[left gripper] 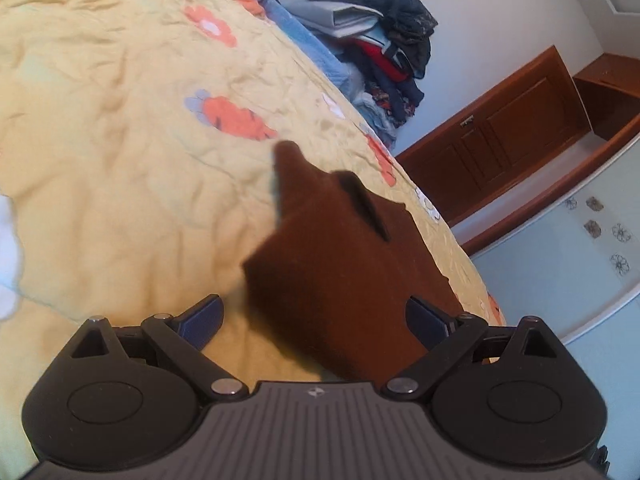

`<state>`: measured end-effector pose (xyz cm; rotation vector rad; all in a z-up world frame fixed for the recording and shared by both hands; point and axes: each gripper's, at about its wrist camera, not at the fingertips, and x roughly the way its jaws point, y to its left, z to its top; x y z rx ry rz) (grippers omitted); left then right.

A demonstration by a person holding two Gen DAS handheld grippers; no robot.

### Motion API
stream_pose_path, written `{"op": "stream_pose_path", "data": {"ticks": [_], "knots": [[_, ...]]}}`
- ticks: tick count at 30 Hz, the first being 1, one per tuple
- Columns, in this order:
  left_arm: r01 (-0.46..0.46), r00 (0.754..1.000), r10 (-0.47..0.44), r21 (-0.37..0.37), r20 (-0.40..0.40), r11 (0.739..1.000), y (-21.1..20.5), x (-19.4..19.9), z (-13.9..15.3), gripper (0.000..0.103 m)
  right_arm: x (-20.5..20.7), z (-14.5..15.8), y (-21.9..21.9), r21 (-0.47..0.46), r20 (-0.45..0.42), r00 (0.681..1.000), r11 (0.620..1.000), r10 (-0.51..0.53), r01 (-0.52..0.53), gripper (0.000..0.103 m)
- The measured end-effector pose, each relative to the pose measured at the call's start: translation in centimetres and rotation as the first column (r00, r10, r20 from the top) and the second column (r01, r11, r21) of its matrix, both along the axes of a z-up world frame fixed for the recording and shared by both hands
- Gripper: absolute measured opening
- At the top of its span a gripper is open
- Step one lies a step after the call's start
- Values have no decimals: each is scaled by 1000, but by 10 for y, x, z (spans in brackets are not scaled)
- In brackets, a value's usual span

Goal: Fold small clothes

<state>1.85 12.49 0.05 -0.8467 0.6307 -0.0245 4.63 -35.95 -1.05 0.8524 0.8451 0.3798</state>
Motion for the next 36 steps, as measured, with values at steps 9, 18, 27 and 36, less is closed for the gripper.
{"op": "stream_pose_path", "data": {"ticks": [9, 18, 27, 36], "knots": [[-42, 994, 39, -32, -103, 999, 15, 46, -14, 14, 38, -9, 28, 10, -92, 994, 998, 60, -60, 20], [177, 984, -174, 108, -36, 978, 4, -52, 39, 11, -41, 38, 9, -31, 34, 985, 986, 166, -165, 18], [73, 995, -90, 350, 33, 934, 14, -96, 58, 67, -86, 40, -15, -95, 24, 996, 992, 90, -87, 78], [327, 893, -446, 770, -63, 547, -97, 33, 61, 59, 37, 72, 20, -326, 135, 976, 938, 172, -120, 73]]}}
